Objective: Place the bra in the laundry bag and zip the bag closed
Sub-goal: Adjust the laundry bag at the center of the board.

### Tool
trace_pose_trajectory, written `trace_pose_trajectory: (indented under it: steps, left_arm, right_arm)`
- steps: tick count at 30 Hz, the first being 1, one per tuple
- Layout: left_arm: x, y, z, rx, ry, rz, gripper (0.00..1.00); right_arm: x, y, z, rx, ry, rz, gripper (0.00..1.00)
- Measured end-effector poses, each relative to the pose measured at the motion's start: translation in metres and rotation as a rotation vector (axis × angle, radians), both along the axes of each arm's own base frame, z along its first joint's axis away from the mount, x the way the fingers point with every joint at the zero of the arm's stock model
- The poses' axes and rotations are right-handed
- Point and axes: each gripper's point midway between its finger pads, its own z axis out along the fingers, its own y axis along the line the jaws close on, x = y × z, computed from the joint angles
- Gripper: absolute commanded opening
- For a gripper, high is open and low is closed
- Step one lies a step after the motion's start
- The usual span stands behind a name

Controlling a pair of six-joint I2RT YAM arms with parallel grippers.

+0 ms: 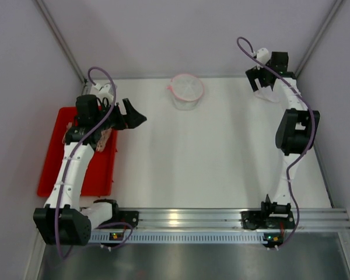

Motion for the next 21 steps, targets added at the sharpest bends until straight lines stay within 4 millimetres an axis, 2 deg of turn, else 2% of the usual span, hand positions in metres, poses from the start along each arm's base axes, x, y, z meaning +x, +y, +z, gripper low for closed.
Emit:
trace_pose_trajectory:
  steps: [2,4,8,10,11,13,14,16,17,18,19,21]
  left_arm:
    - [0.000,0.001,-0.002,0.003,0.004,0.006,0.98]
    - [0.001,0.002,-0.004,0.007,0.007,0.011,0.98]
    - [0.000,0.003,-0.010,0.018,0.014,0.013,0.98]
    - [-0.001,0.004,-0.013,0.025,0.018,0.017,0.98]
    - [-0.001,0.005,-0.015,0.029,0.020,0.020,0.98]
    - [-0.003,0.006,-0.017,0.034,0.019,0.025,0.98]
    - [-0.004,0.006,-0.017,0.036,0.017,0.025,0.98]
    - [-0.006,0.006,-0.016,0.037,0.012,0.025,0.98]
    - [-0.006,0.006,-0.015,0.037,0.009,0.025,0.98]
    - [-0.007,0.006,-0.014,0.037,0.006,0.025,0.98]
    - [-0.007,0.006,-0.014,0.037,0.004,0.025,0.98]
    - [-0.008,0.006,-0.012,0.036,-0.002,0.024,0.98]
  right_arm:
    - [0.004,-0.017,-0.030,-0.023,0.047,-0.051,0.97]
    - [0.007,-0.024,-0.056,-0.055,0.082,-0.081,0.96]
    - [0.015,-0.035,-0.094,-0.135,0.121,-0.109,0.90]
    - [0.019,-0.040,-0.109,-0.175,0.128,-0.120,0.81]
    - [0.023,-0.042,-0.114,-0.185,0.120,-0.127,0.69]
    - [0.028,-0.046,-0.108,-0.206,0.098,-0.138,0.55]
    - [0.028,-0.047,-0.107,-0.210,0.098,-0.139,0.43]
    - [0.027,-0.047,-0.108,-0.215,0.103,-0.137,0.26]
    - [0.025,-0.046,-0.111,-0.212,0.111,-0.135,0.13]
    - [0.023,-0.045,-0.114,-0.211,0.119,-0.127,0.06]
    - [0.017,-0.042,-0.118,-0.199,0.132,-0.116,0.00]
    - [-0.002,-0.035,-0.130,-0.179,0.184,-0.091,0.00]
